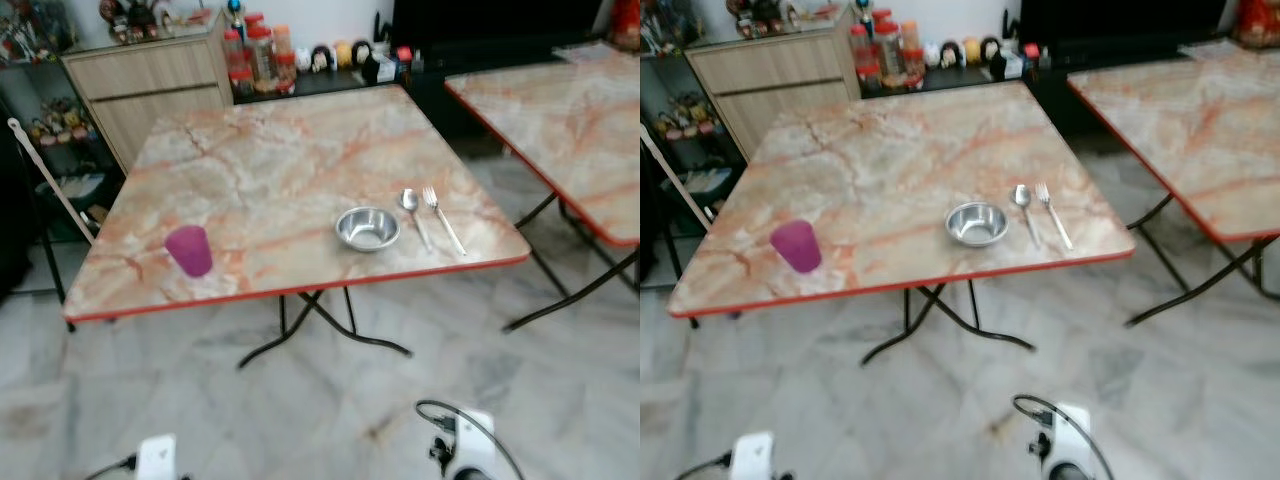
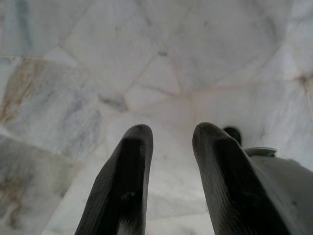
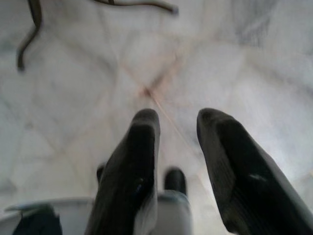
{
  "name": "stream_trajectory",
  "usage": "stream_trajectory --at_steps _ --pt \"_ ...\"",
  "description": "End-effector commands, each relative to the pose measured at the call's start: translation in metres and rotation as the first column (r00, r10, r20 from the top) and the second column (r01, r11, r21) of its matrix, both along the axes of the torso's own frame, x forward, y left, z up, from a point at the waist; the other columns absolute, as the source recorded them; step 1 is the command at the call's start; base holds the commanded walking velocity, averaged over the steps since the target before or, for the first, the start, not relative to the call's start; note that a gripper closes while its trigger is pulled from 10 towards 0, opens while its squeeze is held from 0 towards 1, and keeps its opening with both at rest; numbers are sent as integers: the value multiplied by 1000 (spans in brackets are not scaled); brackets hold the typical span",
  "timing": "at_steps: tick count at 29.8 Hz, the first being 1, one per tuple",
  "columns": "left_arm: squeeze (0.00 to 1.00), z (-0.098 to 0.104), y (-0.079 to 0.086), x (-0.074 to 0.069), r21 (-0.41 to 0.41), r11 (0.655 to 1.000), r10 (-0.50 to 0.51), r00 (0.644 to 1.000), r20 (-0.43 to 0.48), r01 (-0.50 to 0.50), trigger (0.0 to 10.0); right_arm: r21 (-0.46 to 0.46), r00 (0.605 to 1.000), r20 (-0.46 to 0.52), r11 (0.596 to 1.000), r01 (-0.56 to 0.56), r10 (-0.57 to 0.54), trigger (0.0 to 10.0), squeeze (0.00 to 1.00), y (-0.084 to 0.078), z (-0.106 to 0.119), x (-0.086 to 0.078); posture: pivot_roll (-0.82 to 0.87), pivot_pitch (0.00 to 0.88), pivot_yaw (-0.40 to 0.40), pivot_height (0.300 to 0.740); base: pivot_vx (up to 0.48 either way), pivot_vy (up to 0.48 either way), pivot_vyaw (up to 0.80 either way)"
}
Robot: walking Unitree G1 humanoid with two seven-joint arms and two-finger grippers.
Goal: Setting the table
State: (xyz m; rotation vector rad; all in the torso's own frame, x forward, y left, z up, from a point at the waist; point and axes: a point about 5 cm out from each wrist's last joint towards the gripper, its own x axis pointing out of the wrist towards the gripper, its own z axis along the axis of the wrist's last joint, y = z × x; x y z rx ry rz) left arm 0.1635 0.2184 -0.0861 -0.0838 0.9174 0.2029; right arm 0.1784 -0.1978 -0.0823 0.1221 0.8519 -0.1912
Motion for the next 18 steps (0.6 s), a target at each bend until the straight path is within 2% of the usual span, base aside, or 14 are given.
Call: stream_trajectory --at_steps 1,4,12,18 --pt "0 1 5 -1 19 1000 15 1000 7 -15 10000 17 998 69 1000 -13 12 10000 0 6 8 15 30 0 76 740 0 0 775" --pt "0 0 3 -2 17 1000 19 1000 8 -19 10000 16 997 83 1000 -11 10 10000 0 5 10 18 29 0 74 740 0 0 750" --pt "0 -1 -2 -1 11 1000 19 1000 10 -19 10000 18 992 125 1000 -25 22 10000 0 5 15 27 30 16 71 740 0 0 0" --pt "0 0 -4 1 14 1000 8 1000 22 -8 10000 -22 962 258 996 -88 91 10000 0 7 32 49 14 27 76 740 0 0 0"
